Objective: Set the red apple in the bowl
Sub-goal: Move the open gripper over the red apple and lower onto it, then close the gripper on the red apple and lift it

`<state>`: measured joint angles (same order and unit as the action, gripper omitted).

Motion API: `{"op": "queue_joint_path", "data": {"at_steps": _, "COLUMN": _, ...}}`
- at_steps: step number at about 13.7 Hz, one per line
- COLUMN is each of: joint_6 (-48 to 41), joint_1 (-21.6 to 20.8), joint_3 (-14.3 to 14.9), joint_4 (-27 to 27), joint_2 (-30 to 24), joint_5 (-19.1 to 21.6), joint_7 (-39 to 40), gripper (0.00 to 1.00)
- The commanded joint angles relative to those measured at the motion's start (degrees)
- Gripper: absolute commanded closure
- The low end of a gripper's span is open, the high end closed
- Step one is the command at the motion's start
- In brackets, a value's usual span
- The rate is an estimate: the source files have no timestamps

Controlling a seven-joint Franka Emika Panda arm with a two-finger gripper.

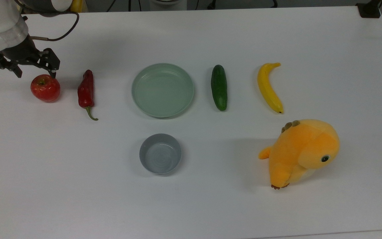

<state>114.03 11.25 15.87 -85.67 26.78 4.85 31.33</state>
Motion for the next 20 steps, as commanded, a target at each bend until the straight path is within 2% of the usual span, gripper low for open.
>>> {"op": "queue_joint_path", "data": {"at_steps": 1, "joint_6": 2.94, "joint_1": -0.27, "joint_3": 0.39, "joint_4": -2.4, "joint_2": 0.28, "joint_5": -1.16, "joint_7": 1.45, "gripper": 0.0}}
{"op": "queue_joint_path", "data": {"at_steps": 9, "joint_6": 9.28, "joint_1": 0.0, "joint_3": 0.39, "joint_4": -6.35, "joint_2": 2.04, "joint_5": -1.25, "joint_7": 1.36, "gripper": 0.0}}
{"op": "queue_joint_path", "data": {"at_steps": 14, "joint_6": 12.27, "joint_1": -0.18, "joint_3": 0.13, "joint_4": -8.55, "joint_2": 2.4, "joint_5": -3.18, "joint_7": 1.28, "gripper": 0.0}}
{"op": "queue_joint_path", "data": {"at_steps": 15, "joint_6": 12.35, "joint_1": -0.18, "joint_3": -0.05, "joint_4": -8.9, "joint_2": 2.4, "joint_5": -3.97, "joint_7": 1.36, "gripper": 0.07}}
{"op": "queue_joint_path", "data": {"at_steps": 16, "joint_6": 12.36, "joint_1": -0.18, "joint_3": -0.05, "joint_4": -9.16, "joint_2": 2.31, "joint_5": -4.67, "joint_7": 1.45, "gripper": 0.26}}
{"op": "queue_joint_path", "data": {"at_steps": 18, "joint_6": 11.83, "joint_1": -0.09, "joint_3": -0.14, "joint_4": -9.08, "joint_2": 2.13, "joint_5": -4.68, "joint_7": 1.36, "gripper": 0.78}}
{"op": "queue_joint_path", "data": {"at_steps": 19, "joint_6": 11.74, "joint_1": -0.09, "joint_3": -0.14, "joint_4": -9.08, "joint_2": 2.05, "joint_5": -4.68, "joint_7": 1.62, "gripper": 0.92}}
{"op": "queue_joint_path", "data": {"at_steps": 20, "joint_6": 11.74, "joint_1": -0.09, "joint_3": -0.14, "joint_4": -9.08, "joint_2": 2.04, "joint_5": -4.68, "joint_7": 1.63, "gripper": 0.96}}
